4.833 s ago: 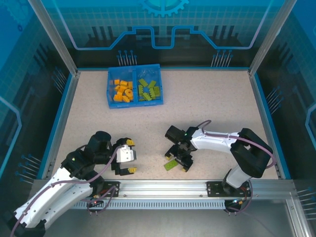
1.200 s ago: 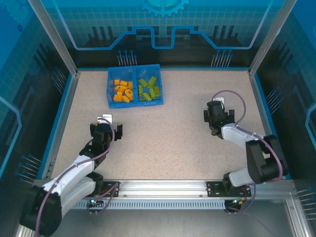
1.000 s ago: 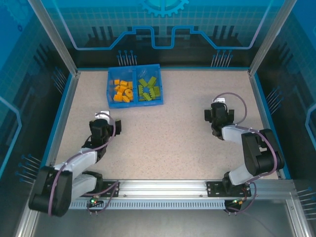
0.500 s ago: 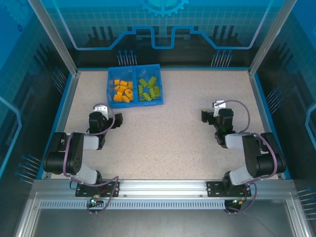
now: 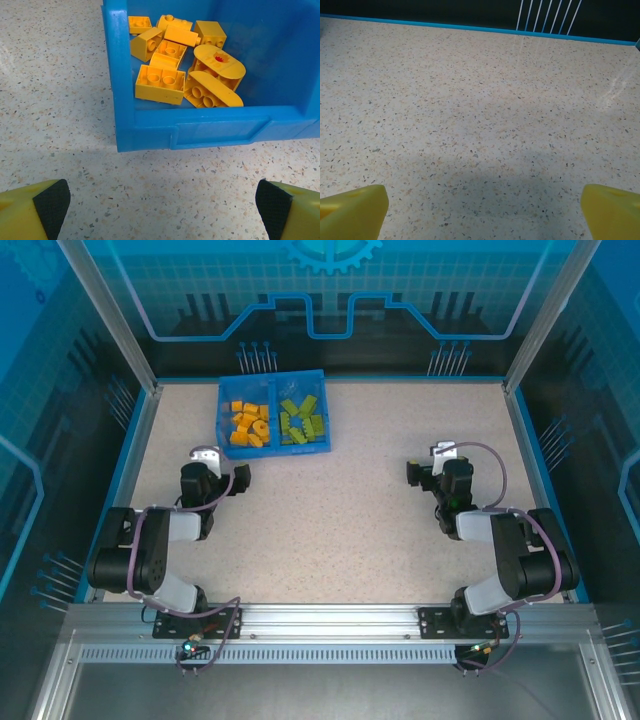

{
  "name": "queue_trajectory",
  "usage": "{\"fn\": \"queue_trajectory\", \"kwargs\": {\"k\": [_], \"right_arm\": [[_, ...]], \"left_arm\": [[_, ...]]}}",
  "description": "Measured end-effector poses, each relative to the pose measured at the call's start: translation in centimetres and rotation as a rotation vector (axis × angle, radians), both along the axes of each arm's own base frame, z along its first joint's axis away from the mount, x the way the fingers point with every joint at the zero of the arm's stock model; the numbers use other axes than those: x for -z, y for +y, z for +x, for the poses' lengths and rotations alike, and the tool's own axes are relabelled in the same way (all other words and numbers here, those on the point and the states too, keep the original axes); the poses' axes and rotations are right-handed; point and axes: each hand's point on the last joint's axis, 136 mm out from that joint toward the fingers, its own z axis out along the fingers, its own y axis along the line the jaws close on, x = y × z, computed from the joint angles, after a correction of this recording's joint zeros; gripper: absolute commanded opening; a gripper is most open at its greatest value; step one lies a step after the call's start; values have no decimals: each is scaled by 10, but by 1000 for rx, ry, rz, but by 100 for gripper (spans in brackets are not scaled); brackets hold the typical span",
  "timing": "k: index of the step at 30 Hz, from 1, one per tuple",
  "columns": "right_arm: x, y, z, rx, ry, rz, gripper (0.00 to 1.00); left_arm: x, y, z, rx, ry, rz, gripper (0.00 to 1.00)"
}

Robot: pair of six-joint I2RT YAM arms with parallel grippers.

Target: Sort the legos into containers by color

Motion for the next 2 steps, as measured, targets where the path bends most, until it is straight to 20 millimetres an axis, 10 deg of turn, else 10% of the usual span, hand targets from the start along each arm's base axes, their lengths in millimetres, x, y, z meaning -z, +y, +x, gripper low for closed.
{"fn": "queue_trajectory", "kwargs": {"k": [2], "right_arm": [[0,0,0,0,0,0,100]], "left_arm": [[0,0,0,0,0,0,99]]}}
